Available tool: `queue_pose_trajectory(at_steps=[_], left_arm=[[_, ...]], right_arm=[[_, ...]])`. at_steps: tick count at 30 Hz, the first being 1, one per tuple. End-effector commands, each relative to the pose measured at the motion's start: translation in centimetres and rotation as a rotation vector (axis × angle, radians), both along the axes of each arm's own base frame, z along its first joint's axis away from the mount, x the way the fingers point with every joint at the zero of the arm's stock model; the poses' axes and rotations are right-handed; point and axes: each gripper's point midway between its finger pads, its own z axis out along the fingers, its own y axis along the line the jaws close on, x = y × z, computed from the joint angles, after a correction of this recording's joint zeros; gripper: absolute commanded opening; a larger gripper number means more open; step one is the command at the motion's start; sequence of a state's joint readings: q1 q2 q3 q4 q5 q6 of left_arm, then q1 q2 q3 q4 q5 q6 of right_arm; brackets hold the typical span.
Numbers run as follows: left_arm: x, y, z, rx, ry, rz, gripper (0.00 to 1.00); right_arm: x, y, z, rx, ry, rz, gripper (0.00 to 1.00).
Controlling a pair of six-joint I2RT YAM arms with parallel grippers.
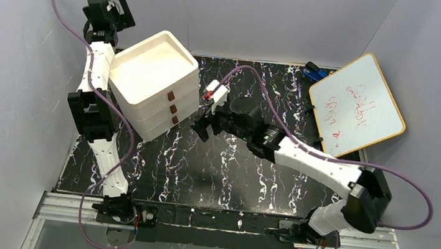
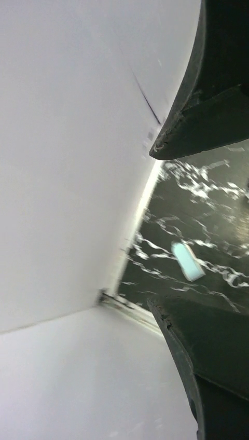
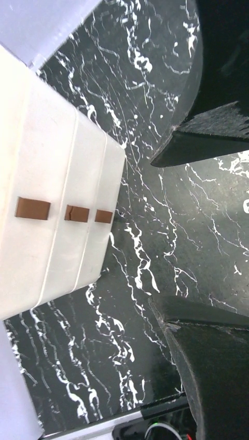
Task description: Organize the makeup
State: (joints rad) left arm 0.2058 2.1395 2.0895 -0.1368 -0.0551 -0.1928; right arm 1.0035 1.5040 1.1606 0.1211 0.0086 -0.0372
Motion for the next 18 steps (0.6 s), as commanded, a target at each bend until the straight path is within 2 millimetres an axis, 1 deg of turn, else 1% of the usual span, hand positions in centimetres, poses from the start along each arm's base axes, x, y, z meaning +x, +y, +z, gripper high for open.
queue_pose_trajectory(at_steps=[1, 3, 5, 7, 8, 9, 11, 13, 15, 18], left_arm=[[-3.3, -2.1, 19.2, 0.097, -0.401, -0.021, 0.98], [-4.8, -2.7, 22.4, 0.090, -0.466, -0.032, 0.98], [-6.5, -4.2, 25.3, 0.079, -0.516, -0.083, 0.98], [-8.2, -6.8, 27.7, 0.070, -0.536, -0.191, 0.99], [-9.2, -8.2, 28.5, 0.060, -0.524, -0.244, 0.98], [-10.6, -9.6, 30.0, 0.047, -0.547, -0.303, 0.98], [-12.9, -11.9, 31.6, 0.030, -0.580, -0.414, 0.98], [-15.2, -13.4, 33.0, 0.040, -0.609, -0.472, 0.98], [-17.0, -14.1, 34.5, 0.026, -0.647, -0.496, 0.98], [-18.9, -16.2, 35.7, -0.014, -0.669, -0.599, 0.99]], right_arm=[[-0.5, -2.8, 1.4, 0.000, -0.026, -0.057, 0.99], [-0.5, -3.8, 2.0, 0.014, -0.030, -0.093, 0.99], [-0.4, -4.9, 2.6, 0.018, -0.030, -0.132, 0.99], [-0.4, -5.7, 3.5, 0.026, -0.040, -0.160, 0.99], [-0.4, -6.0, 4.2, 0.039, -0.050, -0.170, 0.99], [-0.4, -6.4, 5.1, 0.055, -0.060, -0.179, 0.99], [-0.3, -7.1, 6.8, 0.076, -0.091, -0.200, 0.99], [-0.1, -7.8, 8.2, 0.087, -0.120, -0.225, 0.99], [-0.1, -8.4, 8.5, 0.070, -0.129, -0.238, 0.99], [-0.1, -8.9, 8.5, 0.061, -0.132, -0.248, 0.99]])
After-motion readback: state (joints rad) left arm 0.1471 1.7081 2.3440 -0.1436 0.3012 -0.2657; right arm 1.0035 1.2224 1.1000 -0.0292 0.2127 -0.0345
